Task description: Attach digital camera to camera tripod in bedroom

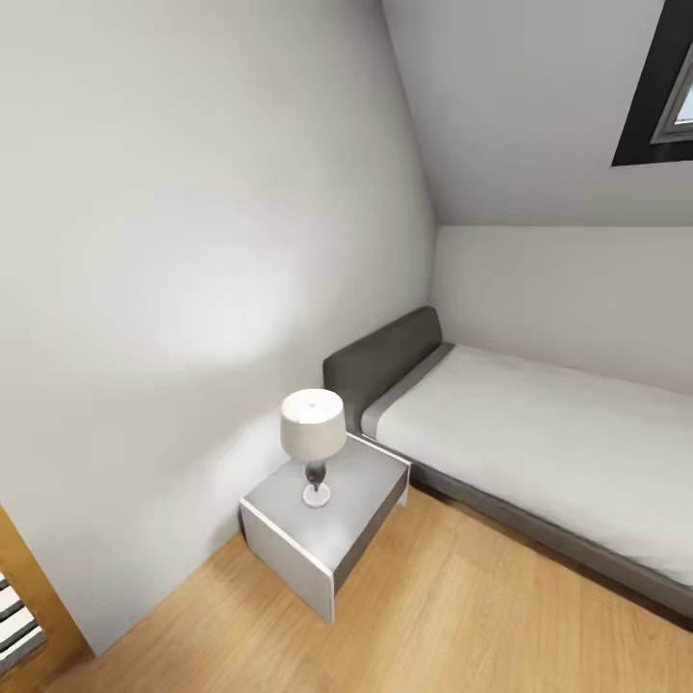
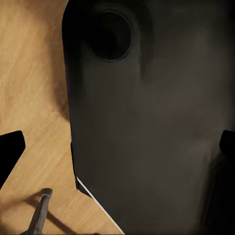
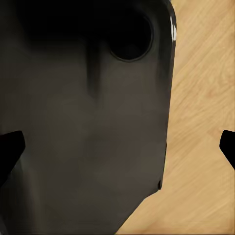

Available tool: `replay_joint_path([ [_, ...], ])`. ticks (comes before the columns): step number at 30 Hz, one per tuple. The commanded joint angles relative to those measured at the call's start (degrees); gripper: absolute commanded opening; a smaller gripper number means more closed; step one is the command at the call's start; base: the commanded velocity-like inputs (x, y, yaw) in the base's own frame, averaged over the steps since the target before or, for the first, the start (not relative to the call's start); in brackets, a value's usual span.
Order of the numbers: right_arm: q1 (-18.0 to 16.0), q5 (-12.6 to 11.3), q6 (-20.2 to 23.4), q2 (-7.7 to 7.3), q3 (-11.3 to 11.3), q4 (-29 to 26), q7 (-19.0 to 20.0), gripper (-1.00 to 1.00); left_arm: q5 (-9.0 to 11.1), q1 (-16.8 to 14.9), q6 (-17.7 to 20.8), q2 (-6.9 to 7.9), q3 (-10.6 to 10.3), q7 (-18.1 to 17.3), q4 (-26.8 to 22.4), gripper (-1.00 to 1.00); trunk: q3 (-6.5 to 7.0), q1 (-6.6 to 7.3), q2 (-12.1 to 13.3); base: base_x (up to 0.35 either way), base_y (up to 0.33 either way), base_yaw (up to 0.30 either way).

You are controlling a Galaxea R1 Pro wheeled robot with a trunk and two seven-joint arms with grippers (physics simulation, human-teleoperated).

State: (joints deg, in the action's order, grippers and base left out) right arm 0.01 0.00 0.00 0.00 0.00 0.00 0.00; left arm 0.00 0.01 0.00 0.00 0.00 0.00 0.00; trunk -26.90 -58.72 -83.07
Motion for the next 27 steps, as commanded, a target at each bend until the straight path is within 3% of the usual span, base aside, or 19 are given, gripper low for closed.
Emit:
replay_joint_path([
  [1, 0.0, 0.3, 0.3, -0.33, 0.3, 0.1, 0.0, 1.00, 0.3, 0.3, -0.3, -0.18, 0.3, -0.1, -0.3, 1.00, -0.03, 0.00, 0.0, 0.000, 0.000, 0.000],
  [5, 0.1, 0.6, 0.0, -0.43, 0.5, 0.1, 0.0, 1.00, 1.5, 0.4, -1.1, -0.18, 0.7, -0.1, -1.6, 1.00, -0.03, 0.00, 0.0, 0.000, 0.000, 0.000],
  [27, 0.1, 0.5, -0.4, -0.31, 0.7, 0.1, 0.0, 1.00, 1.0, 0.4, -1.7, -0.18, 0.8, -0.1, -2.0, 1.00, -0.03, 0.00, 0.0, 0.000, 0.000, 0.000],
])
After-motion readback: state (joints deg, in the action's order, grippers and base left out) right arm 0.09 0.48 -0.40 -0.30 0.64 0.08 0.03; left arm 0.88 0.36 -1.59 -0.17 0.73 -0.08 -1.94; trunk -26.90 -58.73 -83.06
